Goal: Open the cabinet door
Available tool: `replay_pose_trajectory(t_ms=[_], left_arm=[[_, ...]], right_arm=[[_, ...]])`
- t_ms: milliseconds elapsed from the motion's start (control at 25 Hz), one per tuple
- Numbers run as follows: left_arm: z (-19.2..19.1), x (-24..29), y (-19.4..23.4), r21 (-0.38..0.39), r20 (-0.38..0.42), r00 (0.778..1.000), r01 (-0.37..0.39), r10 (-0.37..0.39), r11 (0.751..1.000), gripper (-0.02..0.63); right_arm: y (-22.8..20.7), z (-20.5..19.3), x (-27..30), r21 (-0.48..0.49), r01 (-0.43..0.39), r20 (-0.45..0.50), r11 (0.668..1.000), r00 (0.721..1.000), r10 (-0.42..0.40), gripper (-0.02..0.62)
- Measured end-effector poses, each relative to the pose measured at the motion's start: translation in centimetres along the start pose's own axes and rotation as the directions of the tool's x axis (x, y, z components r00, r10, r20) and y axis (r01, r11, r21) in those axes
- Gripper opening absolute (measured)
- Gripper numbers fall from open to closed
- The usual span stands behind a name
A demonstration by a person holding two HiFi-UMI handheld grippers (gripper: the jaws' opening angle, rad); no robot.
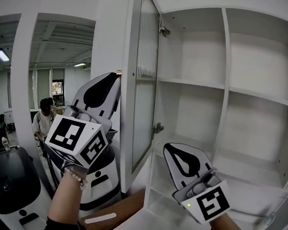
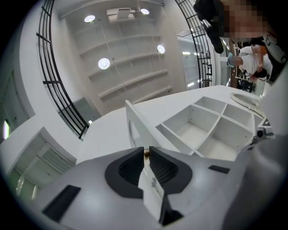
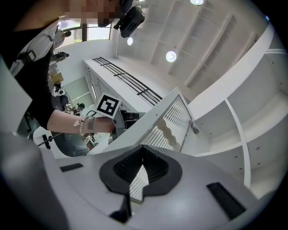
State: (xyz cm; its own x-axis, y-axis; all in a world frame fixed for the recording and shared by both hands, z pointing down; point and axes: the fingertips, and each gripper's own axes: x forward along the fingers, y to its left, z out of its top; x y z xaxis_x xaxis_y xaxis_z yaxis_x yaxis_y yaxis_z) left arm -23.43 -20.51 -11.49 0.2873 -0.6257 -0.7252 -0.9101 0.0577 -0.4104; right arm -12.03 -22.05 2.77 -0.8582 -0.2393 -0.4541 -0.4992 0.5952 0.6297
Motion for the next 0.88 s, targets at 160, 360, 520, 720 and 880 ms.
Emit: replay_pose_trajectory(t_ms=[160,360,520,720,880], left_arm=[[-0.6,-0.4,1.3,0.033,-0.021,0.999,-0.038,0.039,0.999,0.023],[-1.7,-1.1,3.3,0.068,-0.038,0.995,-0.088,0.091,0.994,-0.002],[-3.1,-1.9,5.4,0.068,-0.073,0.988,-0.133,0.138,0.989,-0.002],[-4.3,-3.2,7.5,0.111,-0.105,0.976,-0.177,0.188,0.978,-0.002],[-5.0,-3.9,8.8,0.147,-0.129,0.966,-0.204,0.223,0.968,-0.002]], right_arm=[[0.9,0.0,1.1,0.021,-0.024,0.021,0.999,0.999,0.024,0.002],[1.6,-0.3,2.0,0.033,-0.045,0.031,0.998,0.999,0.044,0.003],[1.8,-0.7,2.5,0.044,-0.055,0.040,0.998,0.998,0.053,0.003],[2.6,-1.4,3.3,0.058,-0.070,0.050,0.996,0.996,0.067,0.002],[3.0,-1.6,4.2,0.067,-0.087,0.062,0.994,0.995,0.082,0.002]])
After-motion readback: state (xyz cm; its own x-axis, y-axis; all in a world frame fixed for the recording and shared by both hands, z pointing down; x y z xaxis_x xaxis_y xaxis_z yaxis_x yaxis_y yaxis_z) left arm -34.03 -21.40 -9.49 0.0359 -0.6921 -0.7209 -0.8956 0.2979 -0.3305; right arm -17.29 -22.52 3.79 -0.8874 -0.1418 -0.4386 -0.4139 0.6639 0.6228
